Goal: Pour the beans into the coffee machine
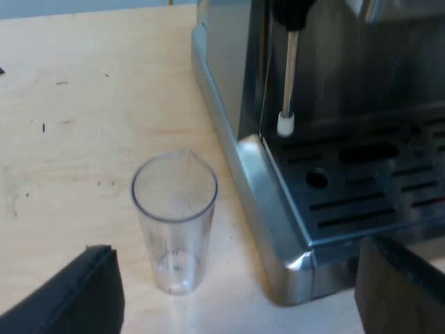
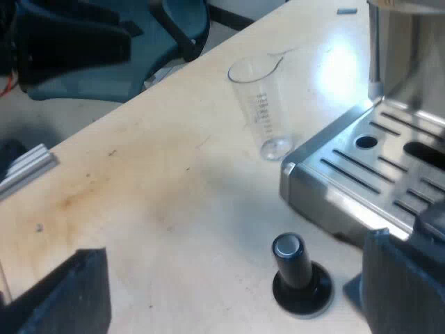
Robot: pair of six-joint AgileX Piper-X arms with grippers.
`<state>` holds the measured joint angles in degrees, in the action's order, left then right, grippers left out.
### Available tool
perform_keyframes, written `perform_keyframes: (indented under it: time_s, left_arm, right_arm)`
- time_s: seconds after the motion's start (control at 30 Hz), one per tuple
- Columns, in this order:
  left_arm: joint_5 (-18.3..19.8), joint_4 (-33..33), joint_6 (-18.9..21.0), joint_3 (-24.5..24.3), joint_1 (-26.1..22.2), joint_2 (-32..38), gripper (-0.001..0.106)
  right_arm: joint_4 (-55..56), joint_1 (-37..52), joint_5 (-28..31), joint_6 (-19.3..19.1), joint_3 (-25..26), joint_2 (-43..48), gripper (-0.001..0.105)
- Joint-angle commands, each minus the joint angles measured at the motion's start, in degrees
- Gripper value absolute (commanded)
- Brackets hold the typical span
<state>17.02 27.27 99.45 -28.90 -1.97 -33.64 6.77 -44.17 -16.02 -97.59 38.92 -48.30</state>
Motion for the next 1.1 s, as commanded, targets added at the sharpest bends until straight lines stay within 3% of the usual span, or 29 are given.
perform_keyframes:
  time_s: [0.03, 0.2, 0.43, 0.87, 1.1]
  left_arm:
    - [0.0, 1.2, 1.1, -2.1, 0.1, 0.6, 0.070]
    - [-0.1, 2.5, 2.3, -7.1, 2.3, 0.5, 0.070]
    - [-0.1, 2.5, 2.3, -11.7, 3.6, 0.5, 0.070]
    - [-0.3, 2.5, 2.3, -14.3, 3.6, 1.9, 0.070]
    - [-4.9, 2.5, 1.9, -14.3, 3.6, 5.1, 0.070]
  right_arm:
    - [1.7, 0.0, 1.5, 0.7, 0.2, 2.2, 0.079]
    - [2.6, 0.0, 10.8, 1.3, 0.5, 5.0, 0.079]
    - [8.4, 2.3, 12.1, -2.9, 4.9, 5.1, 0.079]
    - [12.7, 27.7, 10.5, -2.9, 11.3, 5.9, 0.079]
    - [16.3, 37.6, 9.3, -2.9, 11.4, 9.6, 0.079]
